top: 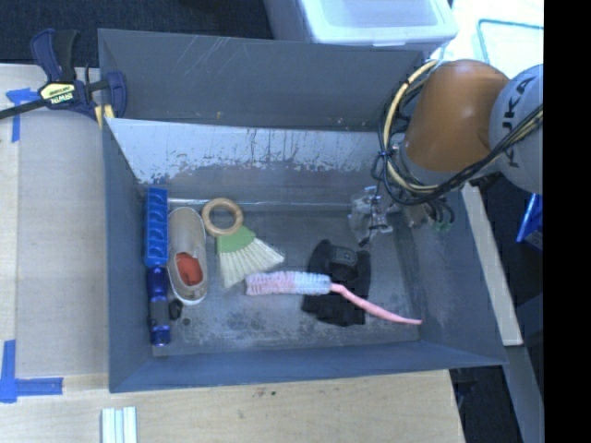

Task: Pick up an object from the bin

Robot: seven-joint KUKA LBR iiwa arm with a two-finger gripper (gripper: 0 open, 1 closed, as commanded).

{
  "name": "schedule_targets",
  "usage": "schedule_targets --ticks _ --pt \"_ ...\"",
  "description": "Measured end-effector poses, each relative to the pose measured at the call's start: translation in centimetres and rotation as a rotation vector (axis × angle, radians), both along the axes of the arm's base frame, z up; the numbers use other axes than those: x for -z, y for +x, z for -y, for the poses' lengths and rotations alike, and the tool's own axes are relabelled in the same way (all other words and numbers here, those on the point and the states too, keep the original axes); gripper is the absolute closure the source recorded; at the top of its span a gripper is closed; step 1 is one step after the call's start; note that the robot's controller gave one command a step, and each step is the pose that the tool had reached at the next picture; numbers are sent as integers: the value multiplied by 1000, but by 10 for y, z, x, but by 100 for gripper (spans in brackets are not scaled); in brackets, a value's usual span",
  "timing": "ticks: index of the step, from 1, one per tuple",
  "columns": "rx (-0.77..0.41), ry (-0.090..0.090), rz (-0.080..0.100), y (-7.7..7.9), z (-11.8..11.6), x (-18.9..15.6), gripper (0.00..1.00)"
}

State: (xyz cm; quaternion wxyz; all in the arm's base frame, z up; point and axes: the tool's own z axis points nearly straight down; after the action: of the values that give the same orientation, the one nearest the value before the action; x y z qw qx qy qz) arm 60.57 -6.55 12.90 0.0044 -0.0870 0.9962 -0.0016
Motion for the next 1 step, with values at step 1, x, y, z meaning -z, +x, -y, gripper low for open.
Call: schedule_targets --ticks 1 --pt "-92 -2 9 -29 -30 58 100"
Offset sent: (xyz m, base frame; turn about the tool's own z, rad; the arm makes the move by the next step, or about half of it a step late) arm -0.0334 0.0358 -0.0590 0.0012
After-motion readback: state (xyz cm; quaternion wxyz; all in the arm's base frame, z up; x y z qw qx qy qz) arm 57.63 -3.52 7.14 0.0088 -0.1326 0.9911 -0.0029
